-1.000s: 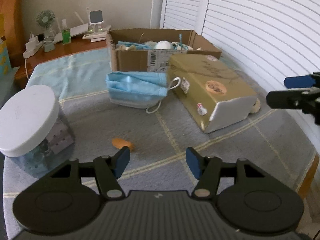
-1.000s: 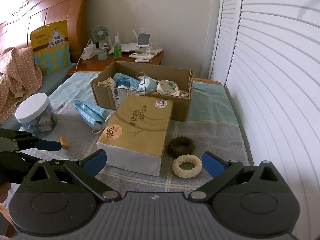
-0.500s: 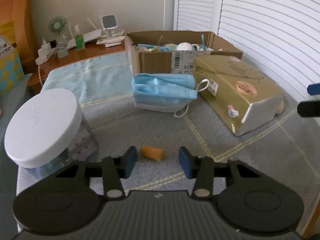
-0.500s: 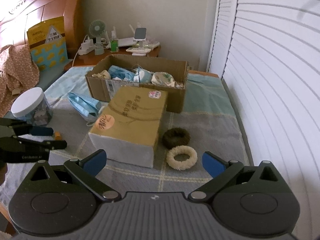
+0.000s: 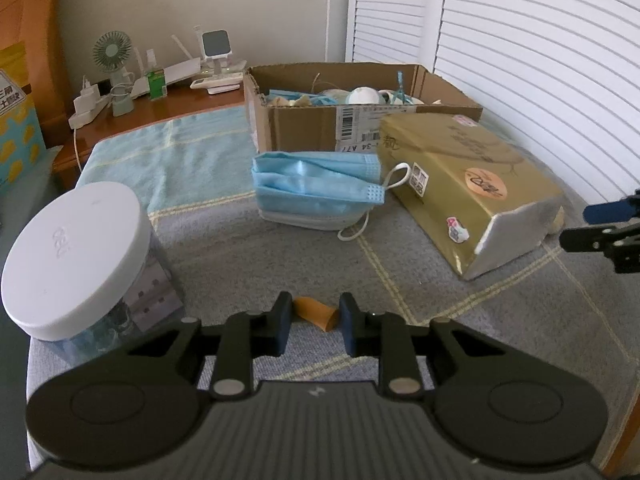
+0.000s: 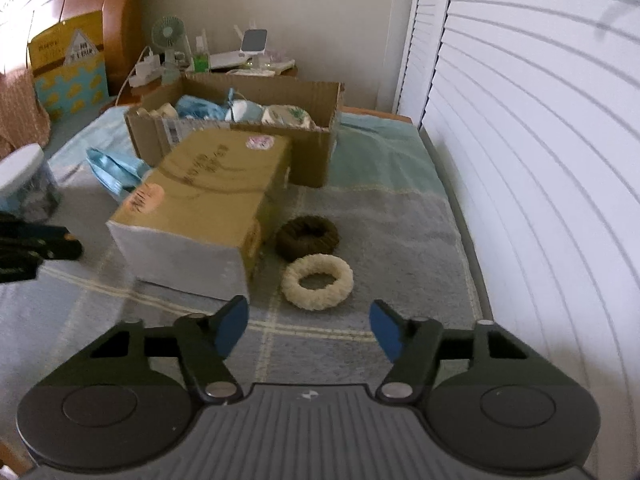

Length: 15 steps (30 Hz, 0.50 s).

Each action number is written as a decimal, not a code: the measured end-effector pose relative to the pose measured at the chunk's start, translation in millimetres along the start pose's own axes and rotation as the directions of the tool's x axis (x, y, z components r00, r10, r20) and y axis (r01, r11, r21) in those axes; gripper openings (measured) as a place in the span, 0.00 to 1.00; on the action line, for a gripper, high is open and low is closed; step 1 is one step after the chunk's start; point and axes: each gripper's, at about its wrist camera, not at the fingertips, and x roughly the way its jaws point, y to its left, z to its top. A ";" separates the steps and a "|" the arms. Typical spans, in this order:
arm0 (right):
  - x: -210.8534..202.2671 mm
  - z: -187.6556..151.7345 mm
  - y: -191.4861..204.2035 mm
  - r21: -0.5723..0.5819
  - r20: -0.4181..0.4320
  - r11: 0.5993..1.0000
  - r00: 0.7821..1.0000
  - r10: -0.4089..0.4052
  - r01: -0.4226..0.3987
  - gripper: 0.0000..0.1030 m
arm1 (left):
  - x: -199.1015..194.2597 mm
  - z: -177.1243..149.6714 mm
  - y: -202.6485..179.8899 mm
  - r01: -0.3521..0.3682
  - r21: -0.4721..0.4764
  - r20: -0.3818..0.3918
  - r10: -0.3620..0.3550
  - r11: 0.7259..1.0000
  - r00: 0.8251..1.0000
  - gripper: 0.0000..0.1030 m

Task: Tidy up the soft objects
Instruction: 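Close the right tool on the cream fluffy ring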

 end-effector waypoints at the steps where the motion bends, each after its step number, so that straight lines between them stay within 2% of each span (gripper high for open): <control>1: 2.7 -0.3 -1.7 0.004 -0.001 1.000 1.000 0.004 -0.004 0.64 | 0.4 0.4 -0.3 -0.002 -0.001 -0.001 0.002 1.000 1.000 0.23; 9: 20.9 1.6 -6.0 -0.031 0.020 0.999 1.000 -0.010 0.011 0.61 | 0.8 1.9 -1.7 -0.011 -0.008 -0.007 0.011 1.000 1.000 0.23; 12: 26.6 2.1 -4.4 -0.051 0.029 0.999 1.000 -0.012 0.013 0.55 | 0.2 2.0 -1.5 -0.013 -0.010 -0.011 0.013 1.000 1.000 0.23; 14: 26.7 2.5 -3.2 -0.058 0.036 0.998 0.999 -0.010 0.012 0.46 | 0.0 2.4 -1.6 -0.012 -0.012 -0.015 0.012 1.000 1.000 0.23; 15: 26.6 2.7 -3.2 -0.056 0.036 0.998 0.999 -0.016 0.018 0.45 | -0.3 2.5 -1.6 -0.008 -0.016 -0.017 0.008 1.000 1.000 0.23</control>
